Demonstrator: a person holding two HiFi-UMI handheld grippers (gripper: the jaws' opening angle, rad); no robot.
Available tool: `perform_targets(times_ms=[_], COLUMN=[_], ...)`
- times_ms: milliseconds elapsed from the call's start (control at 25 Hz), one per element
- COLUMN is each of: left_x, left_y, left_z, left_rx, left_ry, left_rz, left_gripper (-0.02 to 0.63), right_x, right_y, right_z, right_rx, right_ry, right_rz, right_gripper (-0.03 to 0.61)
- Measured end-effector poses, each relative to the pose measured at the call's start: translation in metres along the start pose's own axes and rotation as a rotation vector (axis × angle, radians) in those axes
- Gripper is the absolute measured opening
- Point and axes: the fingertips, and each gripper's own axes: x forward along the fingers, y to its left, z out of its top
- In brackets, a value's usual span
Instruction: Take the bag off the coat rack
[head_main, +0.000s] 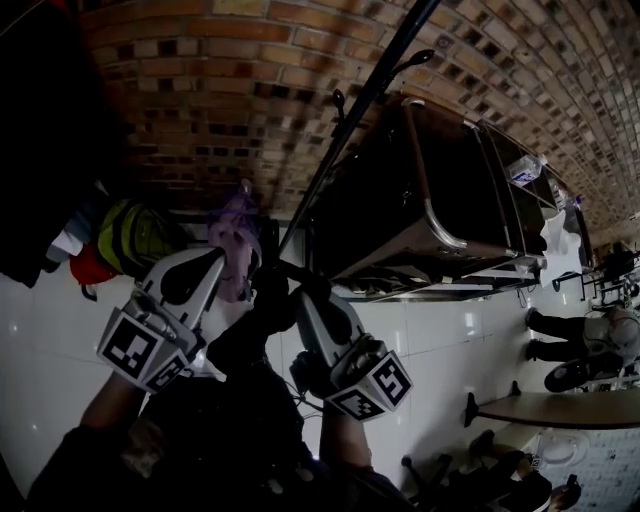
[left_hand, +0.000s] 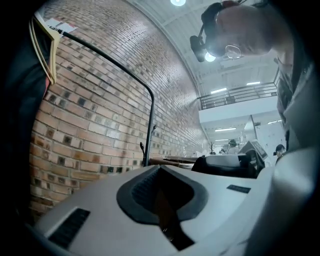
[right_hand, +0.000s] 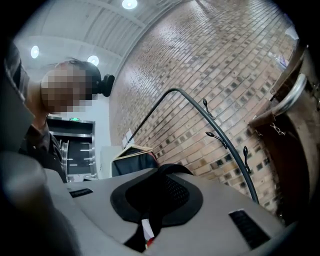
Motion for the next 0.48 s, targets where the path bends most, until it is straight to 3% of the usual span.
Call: perform_targets(times_ms=[280, 480], left_x=[-0.071, -0.11], left_y=[-0.038, -0.055], left_z=[-0.001, -0.008], left_rx=[-0.009, 0.007], left_ry=[0.006, 0.011], left_rz=[-0.007, 0.03], left_gripper=[0.018, 0.018], right_x=[-0.02, -0.029], right_y=[0.064, 0.097], right_z=[-0.043, -0.06], right_rx=[-0.097, -0.144], right_ry=[0.0, -0.004], right_rz=[-0.068, -0.116], right_gripper=[0.021, 0.02])
